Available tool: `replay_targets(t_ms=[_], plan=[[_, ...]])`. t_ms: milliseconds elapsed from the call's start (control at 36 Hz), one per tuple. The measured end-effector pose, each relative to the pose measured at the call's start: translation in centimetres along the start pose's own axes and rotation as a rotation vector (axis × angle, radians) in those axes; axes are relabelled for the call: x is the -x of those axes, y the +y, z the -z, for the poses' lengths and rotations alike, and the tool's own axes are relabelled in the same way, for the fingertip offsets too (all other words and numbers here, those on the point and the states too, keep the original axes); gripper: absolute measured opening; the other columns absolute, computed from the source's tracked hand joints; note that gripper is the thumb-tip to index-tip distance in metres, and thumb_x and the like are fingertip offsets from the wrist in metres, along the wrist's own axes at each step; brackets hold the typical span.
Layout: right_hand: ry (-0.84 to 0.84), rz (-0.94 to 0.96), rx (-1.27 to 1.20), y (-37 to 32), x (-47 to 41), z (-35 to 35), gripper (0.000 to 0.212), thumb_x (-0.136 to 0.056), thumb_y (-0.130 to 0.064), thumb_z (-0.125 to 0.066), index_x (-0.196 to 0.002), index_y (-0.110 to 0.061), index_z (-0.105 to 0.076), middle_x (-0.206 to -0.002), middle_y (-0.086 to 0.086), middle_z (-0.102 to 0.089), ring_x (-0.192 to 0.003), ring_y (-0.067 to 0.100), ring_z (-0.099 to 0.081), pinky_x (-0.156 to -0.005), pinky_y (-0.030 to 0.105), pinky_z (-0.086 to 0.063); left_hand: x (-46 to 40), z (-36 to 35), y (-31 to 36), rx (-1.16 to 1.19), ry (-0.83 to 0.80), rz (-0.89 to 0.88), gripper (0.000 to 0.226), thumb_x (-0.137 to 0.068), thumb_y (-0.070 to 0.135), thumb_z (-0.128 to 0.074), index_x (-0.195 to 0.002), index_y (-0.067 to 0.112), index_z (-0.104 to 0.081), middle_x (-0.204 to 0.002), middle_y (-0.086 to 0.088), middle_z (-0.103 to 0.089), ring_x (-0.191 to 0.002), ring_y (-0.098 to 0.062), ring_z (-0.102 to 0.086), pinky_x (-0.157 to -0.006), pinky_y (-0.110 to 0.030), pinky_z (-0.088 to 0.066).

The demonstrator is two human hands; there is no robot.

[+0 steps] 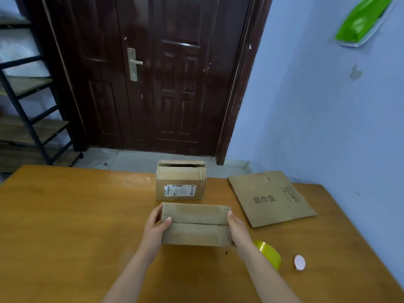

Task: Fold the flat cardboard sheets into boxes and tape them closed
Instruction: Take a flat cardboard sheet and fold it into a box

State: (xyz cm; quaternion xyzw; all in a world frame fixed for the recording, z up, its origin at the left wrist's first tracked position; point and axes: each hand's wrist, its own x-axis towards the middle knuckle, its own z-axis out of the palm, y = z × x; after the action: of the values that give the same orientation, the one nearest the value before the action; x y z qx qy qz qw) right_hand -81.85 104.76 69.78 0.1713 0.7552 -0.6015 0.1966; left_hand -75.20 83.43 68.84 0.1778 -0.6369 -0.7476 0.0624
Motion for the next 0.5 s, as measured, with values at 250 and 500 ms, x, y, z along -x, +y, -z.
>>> replay_targets(t_ms=[250,500], plan=[[-0.013,-0.138,-0.283,1.6,2.0,3.5,0.053,-0.09,-0.067,-0.028,-0.093,-0.023,-0.059,-0.094,0.005,-0.064,-0.087,0.024,-0.058,-0.081,0.044,-0.048,0.6,-0.7,-2.0,-0.261,-0.148,-0.24,0.053,-0.081,-0.004,-0.066,-0.111,0.039,-0.057,-0.132,0.018,-0.052,-0.121,-0.003,-0.046,-0.093,-0.02,-0.043],[0.102,0.171,-0.167,3.3,2.0,3.8,0.042,-0.095,-0.006,-0.052,-0.135,-0.014,-0.04,-0.122,0.003,-0.052,-0.113,0.022,-0.05,-0.092,0.035,-0.044,-0.2,-0.6,-3.9,-0.593,-0.077,-0.449,0.084,-0.061,-0.025,-0.06,-0.092,0.052,-0.043,-0.112,0.03,-0.047,-0.103,-0.003,-0.052,-0.069,-0.012,-0.044]])
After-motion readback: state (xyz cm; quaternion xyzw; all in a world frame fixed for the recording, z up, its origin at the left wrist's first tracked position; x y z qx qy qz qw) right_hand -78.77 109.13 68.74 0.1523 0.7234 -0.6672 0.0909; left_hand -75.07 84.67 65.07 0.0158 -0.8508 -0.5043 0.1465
